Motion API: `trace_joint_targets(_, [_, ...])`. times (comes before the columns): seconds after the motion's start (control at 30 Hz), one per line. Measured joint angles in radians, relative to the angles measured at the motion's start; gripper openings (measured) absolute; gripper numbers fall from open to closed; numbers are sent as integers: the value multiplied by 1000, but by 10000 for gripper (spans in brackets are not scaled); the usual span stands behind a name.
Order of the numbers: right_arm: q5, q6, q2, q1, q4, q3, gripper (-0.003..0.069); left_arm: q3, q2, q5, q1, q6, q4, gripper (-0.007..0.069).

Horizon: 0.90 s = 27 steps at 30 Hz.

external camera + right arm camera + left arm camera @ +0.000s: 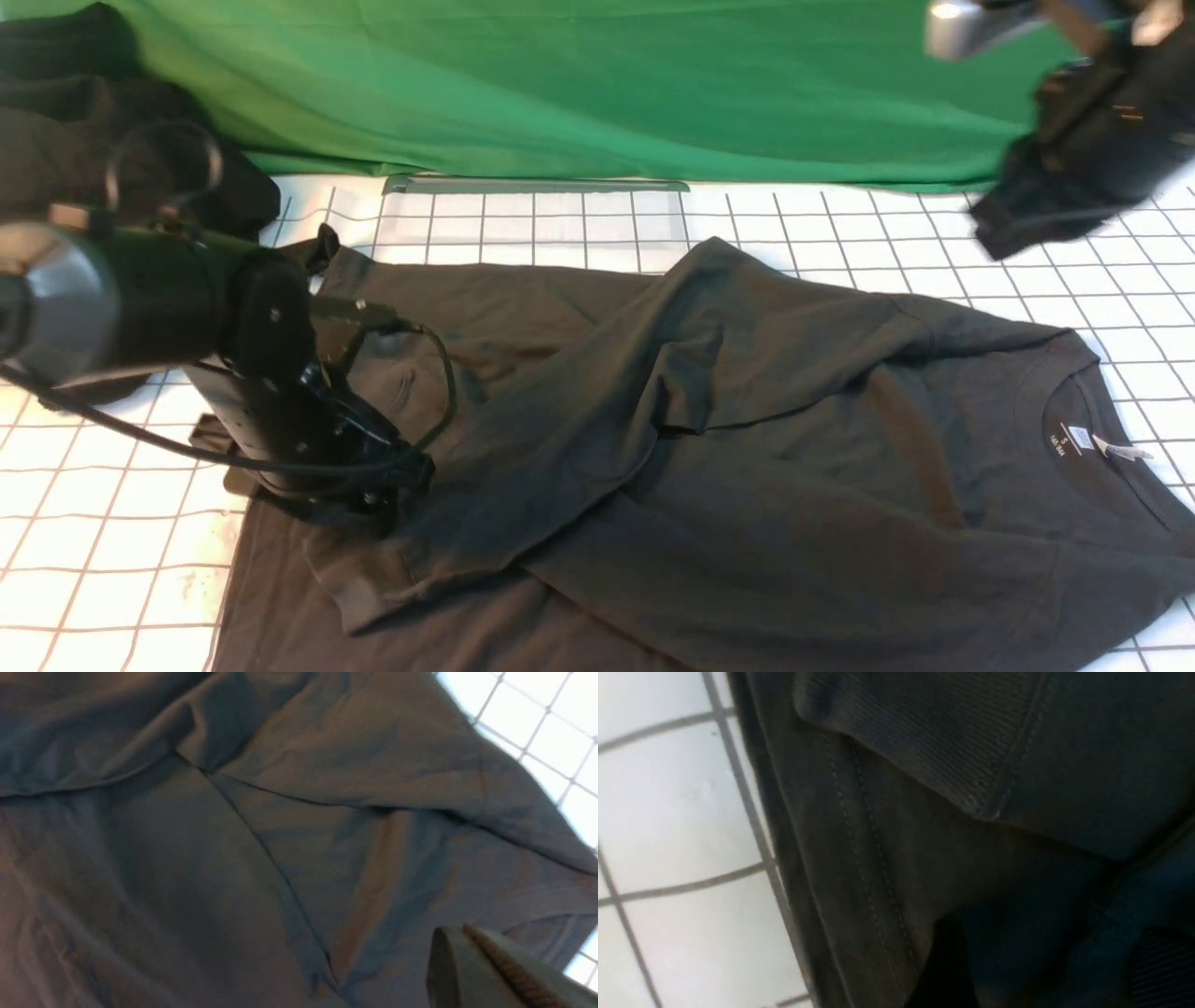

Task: Fold a long-sleeved shirt over a white checkered tablecloth.
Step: 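Fold the left side of the dark shirt inward over its body with the left gripper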

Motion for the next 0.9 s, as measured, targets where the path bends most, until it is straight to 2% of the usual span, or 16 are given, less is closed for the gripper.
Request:
trace_joint_targets(0.07, [-15, -1, -48, 0, 0, 38, -2, -1, 2, 0, 2, 17, -10, 485])
trace_joint_targets(0.17, [-29, -3, -139, -1, 1, 81, -3, -2, 3, 6, 2, 33, -32, 397])
trace_joint_targets(0.2, [-29, -3, -166, -1, 1, 92, -5, -2, 3, 21, 2, 37, -41, 320])
trace_joint_targets(0.23, [-30, -3, -178, -1, 1, 94, -5, -2, 3, 28, 2, 39, -43, 294])
trace_joint_targets(0.27, [-31, -1, -204, -1, 1, 102, -5, -4, 3, 48, 1, 52, -55, 180])
trace_joint_targets(0.3, [-31, 1, -213, -1, 1, 103, -5, -4, 3, 63, 0, 62, -55, 112])
trace_joint_targets(0.33, [-31, 1, -214, -1, 1, 104, -5, -5, 3, 68, 0, 65, -55, 101])
trace_joint_targets(0.37, [-29, 5, -219, -1, 1, 103, -6, -8, 1, 91, 0, 76, -55, 47])
trace_joint_targets(0.73, [-7, 31, -222, -1, 3, 106, -7, -34, -81, 187, 0, 86, -22, 32])
trace_joint_targets(0.9, [-5, 31, -222, -1, 27, 106, -7, -34, -90, 179, 0, 85, 85, 32])
